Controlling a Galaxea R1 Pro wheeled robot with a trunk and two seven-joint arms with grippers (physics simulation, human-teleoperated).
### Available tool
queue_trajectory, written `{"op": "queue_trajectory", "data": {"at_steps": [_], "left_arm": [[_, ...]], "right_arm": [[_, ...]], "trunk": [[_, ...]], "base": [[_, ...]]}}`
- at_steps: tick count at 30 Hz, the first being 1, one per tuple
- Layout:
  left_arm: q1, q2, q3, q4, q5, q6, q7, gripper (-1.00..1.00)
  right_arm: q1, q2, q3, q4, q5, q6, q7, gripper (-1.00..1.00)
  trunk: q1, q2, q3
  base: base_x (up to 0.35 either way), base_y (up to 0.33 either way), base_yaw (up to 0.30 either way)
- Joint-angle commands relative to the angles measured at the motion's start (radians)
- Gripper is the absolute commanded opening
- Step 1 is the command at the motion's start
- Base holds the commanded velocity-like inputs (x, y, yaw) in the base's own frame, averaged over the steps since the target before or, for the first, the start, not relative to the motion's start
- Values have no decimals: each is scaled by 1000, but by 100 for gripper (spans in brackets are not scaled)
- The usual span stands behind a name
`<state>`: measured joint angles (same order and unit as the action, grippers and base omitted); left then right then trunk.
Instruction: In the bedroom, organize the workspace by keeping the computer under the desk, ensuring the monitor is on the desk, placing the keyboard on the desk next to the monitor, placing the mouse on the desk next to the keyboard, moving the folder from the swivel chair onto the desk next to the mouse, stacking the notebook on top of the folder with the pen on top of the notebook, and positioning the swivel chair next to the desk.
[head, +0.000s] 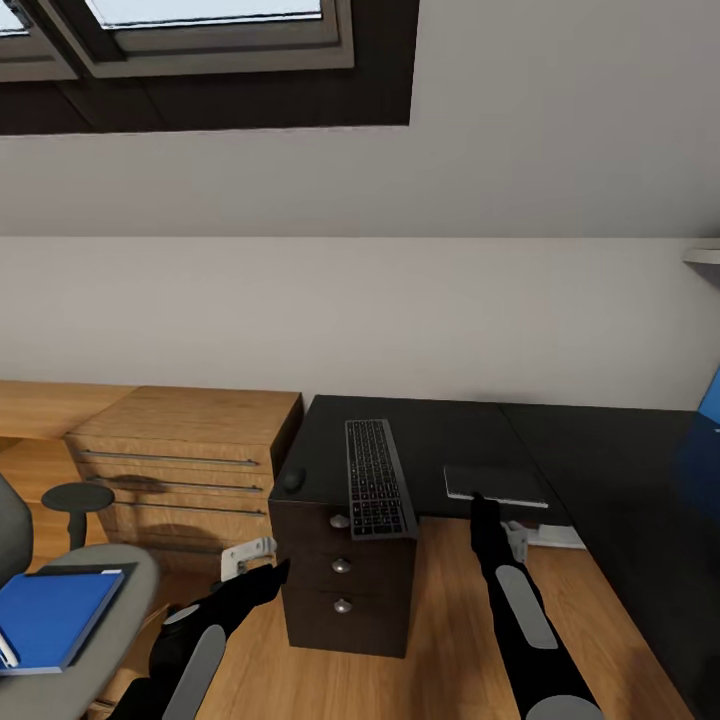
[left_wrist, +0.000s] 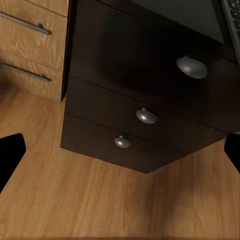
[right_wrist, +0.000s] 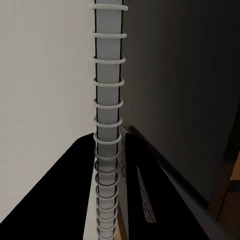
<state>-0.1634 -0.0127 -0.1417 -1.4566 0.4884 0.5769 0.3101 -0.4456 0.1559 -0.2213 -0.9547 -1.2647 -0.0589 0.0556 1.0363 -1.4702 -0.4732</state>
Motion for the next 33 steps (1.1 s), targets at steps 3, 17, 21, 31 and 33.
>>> {"op": "queue_trajectory", "data": {"at_steps": [3, 17, 21, 31, 33], "left_arm": [[-1, 0, -1, -1, 10, 1, 9, 100], [-1, 1, -1, -2, 10, 0, 9, 100], [-1, 0, -4, -17, 10, -1, 8, 100], [-1, -5, -10, -44, 9, -3, 11, 100], [-1, -6, -10, -45, 9, -3, 11, 100]], "right_arm": [[-1, 0, -1, 1, -11, 1, 6, -100], [1, 3, 11, 2, -13, 4, 9, -100], [1, 2, 12, 3, -13, 4, 9, -100], [1, 2, 15, 5, -13, 4, 9, -100], [1, 1, 17, 5, -13, 4, 9, -100]], "trunk": [[0, -1, -1], [0, -1, -1], [0, -1, -1], [35, -64, -29], [42, -78, -36]], "base": [[186, 0, 0], [118, 7, 0], [43, 5, 0], [3, 0, 0], [0, 0, 0]]}}
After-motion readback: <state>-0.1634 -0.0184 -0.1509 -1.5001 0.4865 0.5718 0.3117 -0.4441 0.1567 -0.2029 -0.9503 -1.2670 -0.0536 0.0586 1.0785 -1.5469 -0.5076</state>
